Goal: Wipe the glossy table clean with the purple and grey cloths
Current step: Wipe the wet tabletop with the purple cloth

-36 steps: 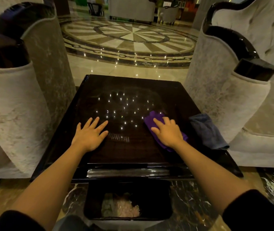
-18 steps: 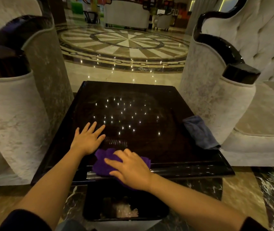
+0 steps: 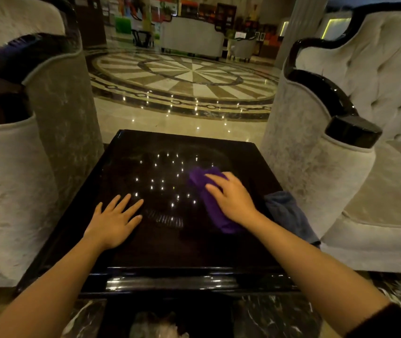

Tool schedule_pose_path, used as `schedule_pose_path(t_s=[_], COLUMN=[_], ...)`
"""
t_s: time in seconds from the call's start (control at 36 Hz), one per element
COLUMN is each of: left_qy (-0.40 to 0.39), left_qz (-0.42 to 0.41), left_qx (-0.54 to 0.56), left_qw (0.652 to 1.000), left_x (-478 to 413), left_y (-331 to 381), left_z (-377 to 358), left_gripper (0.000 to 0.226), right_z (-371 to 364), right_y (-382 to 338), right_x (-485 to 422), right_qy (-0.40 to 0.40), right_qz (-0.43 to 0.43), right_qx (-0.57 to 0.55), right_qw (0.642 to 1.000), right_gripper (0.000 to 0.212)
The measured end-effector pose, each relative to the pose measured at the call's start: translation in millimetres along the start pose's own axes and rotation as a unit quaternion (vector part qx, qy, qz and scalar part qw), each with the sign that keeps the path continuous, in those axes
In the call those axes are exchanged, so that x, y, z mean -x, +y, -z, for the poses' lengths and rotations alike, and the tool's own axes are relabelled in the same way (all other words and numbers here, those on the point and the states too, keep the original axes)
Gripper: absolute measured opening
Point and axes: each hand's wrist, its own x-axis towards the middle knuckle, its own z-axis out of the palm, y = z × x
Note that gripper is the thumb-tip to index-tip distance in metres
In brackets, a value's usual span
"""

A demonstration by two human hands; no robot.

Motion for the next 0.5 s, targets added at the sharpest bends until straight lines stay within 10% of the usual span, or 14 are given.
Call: schedule_pose_path(t_s=[0.5], left_qy=[0.001], left_qz=[0.009], left_qx=[-0.024], left_qw=[1.0], left_x=[14], left_y=[-14], left_z=[-1], left_gripper=[0.051], right_z=[-9], right_y=[126], right_x=[-70], right_qy=[0.062], right_qz=[-0.242], right_qx=[0.21], right_qw=[0.945], right_gripper=[0.049])
